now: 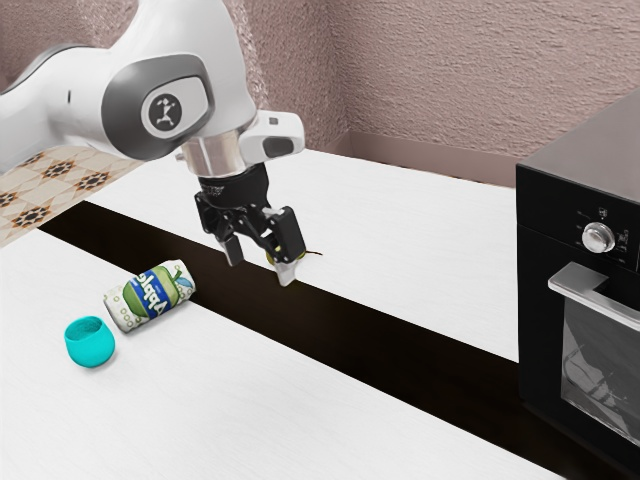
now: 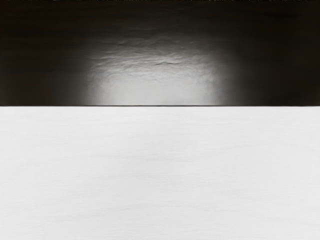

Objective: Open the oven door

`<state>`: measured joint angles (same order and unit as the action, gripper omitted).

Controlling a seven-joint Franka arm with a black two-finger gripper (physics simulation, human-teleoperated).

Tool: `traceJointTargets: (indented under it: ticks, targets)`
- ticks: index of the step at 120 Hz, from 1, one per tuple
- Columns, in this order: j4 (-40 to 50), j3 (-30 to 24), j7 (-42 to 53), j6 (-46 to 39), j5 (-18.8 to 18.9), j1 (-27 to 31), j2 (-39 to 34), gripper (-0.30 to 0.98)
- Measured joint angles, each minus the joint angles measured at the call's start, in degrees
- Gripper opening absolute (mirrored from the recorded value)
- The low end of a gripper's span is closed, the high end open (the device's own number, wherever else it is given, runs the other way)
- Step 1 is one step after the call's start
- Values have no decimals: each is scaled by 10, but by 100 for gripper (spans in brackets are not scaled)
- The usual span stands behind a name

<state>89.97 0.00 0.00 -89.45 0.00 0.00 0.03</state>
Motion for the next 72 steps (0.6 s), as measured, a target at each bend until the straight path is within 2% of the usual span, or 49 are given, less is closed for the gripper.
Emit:
traceJointTargets:
  ticks: [1,6,11,19,30,34,36,38,42,44,50,54,62,72]
  targets:
    - [0,0,0,0,0,0,0,68]
    - [-139,-80,6,24,10,74,69,68]
    - [-204,-118,12,43,17,115,101,68]
    - [-243,-140,20,67,25,151,121,68]
    - [-259,-148,30,90,31,161,127,69]
    - [-301,-149,35,100,31,164,98,69]
    - [-322,-156,47,106,25,171,53,69]
    - [-334,-169,62,110,16,178,10,69]
    - [-342,-223,91,121,23,209,-64,69]
    - [-341,-253,105,131,27,201,-90,69]
    - [-326,-350,151,144,28,124,-130,68]
    - [-232,-396,187,119,16,89,-160,68]
    - [-118,-435,268,54,-19,33,-195,68]
    - [-78,-448,365,-15,-42,9,-191,68]
